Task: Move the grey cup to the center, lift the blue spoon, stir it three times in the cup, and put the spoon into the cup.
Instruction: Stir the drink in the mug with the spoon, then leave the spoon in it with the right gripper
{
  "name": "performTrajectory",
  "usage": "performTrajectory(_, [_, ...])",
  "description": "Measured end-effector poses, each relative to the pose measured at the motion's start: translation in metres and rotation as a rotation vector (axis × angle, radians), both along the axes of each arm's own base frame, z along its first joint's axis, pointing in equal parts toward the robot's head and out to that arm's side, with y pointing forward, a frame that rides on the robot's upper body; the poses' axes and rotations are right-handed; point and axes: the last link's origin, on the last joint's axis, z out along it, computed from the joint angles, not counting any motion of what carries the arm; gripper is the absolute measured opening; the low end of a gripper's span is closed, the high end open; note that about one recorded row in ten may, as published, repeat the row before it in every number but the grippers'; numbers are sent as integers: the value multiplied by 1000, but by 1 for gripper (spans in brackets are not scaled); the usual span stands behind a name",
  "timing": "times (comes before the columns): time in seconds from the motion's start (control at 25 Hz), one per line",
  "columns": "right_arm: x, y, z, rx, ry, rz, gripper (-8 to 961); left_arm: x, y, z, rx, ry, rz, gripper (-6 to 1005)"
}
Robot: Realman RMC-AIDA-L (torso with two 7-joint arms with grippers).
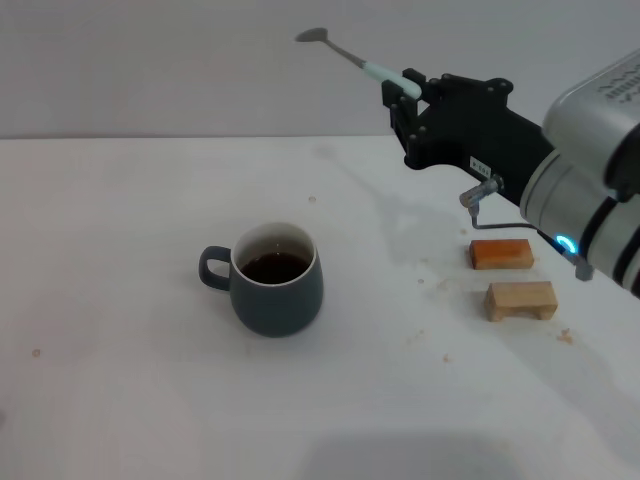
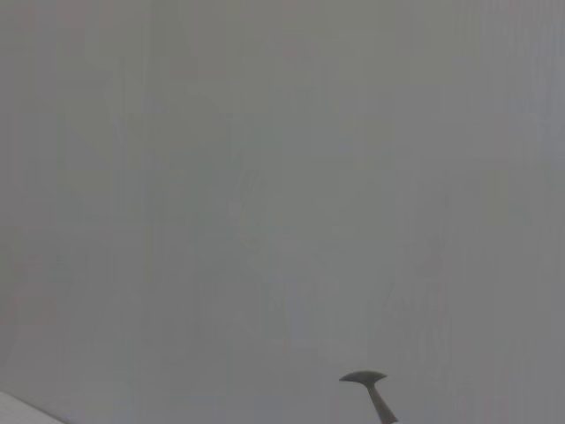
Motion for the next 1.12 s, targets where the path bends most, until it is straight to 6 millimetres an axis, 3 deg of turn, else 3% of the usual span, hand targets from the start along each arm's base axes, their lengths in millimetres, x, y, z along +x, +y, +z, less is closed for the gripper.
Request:
performTrajectory(0.48, [-30,1,4,-162,-10,38,158,-1,-1,-1,-3,-1,6,-2])
performTrajectory(0.72, [-44,-4,1,-275,-131,17,158,0,0,-1,-7,0,2,-2])
performTrajectory(1.12, [-63,-16,20,-306,-321,-26,158,0,0,-2,-10,0,1,-2])
